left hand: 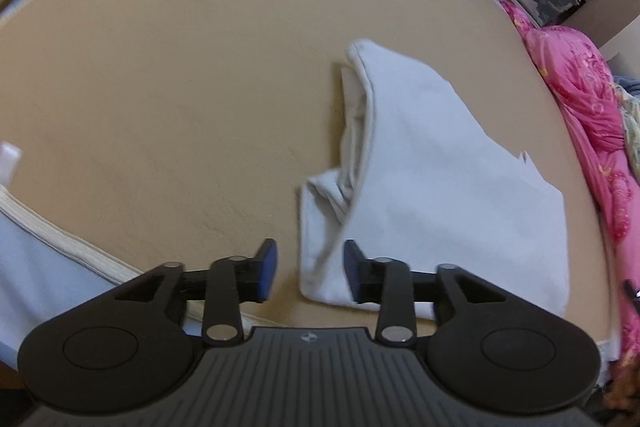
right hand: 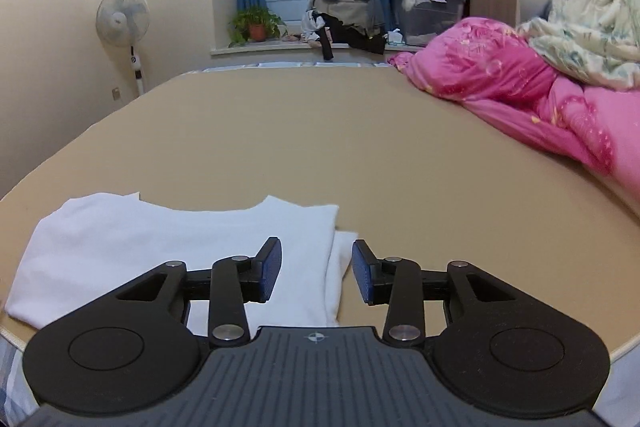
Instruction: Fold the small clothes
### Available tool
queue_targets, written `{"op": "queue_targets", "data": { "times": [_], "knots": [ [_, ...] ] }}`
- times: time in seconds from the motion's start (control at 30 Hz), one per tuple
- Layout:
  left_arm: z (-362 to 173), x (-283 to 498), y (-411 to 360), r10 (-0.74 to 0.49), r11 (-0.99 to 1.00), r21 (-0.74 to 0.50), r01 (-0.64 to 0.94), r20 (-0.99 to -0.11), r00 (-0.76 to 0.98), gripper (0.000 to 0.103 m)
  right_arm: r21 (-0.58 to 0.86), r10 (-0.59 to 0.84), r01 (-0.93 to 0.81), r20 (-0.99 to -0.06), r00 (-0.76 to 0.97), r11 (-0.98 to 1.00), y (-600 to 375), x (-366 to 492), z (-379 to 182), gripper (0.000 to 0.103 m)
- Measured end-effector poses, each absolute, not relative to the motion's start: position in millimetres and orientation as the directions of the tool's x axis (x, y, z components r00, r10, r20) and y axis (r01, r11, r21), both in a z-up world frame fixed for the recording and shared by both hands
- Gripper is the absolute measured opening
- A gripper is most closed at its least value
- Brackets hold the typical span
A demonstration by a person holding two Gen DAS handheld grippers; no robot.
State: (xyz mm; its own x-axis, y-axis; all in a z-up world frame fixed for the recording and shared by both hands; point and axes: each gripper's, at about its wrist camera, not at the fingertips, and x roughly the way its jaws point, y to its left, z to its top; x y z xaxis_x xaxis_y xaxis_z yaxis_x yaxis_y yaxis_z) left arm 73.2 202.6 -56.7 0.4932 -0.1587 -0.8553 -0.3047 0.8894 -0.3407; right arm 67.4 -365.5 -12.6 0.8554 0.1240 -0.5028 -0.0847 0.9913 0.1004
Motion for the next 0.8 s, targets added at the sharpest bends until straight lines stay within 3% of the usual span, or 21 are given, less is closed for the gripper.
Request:
{"op": "queue_targets", "data": {
  "times": [0.07,0.13,0.43,0.7,0.8],
  "knots": [
    [-61.6,76.3,198.4,-0.172,0.886,-0.347,-0.306,-0.861,0.479,0.059,0.133,0.089,-0.012,-0.592,0.801,0.991,-367.7,79.1,-28.1,0.040],
    [-69.5,79.3,194.0,-0.168,0.884,-0.339,-0.321,-0.872,0.460,0.067,0.244,0.122,0.033,-0.593,0.796,0.969,-377.3,83.7,-31.2,0.040],
    [-89.8,94.1,179.1,-0.164,0.887,-0.331,-0.322,-0.878,0.450,0.068,0.301,0.157,0.045,-0.614,0.773,0.953,-380.1,103.7,-38.6,0.040],
    [-100.1,80.0,144.6,-0.025,0.901,-0.270,-0.340,-0.814,0.580,0.072,0.275,0.180,-0.009,-0.603,0.777,0.961,-370.6,100.5,-37.2,0.040],
    [-96.3,68.8,140.3,-0.057,0.877,-0.334,-0.344,-0.784,0.618,0.067,0.285,0.191,-0.013,-0.607,0.771,0.958,-371.5,98.9,-37.9,0.040]
  ]
}}
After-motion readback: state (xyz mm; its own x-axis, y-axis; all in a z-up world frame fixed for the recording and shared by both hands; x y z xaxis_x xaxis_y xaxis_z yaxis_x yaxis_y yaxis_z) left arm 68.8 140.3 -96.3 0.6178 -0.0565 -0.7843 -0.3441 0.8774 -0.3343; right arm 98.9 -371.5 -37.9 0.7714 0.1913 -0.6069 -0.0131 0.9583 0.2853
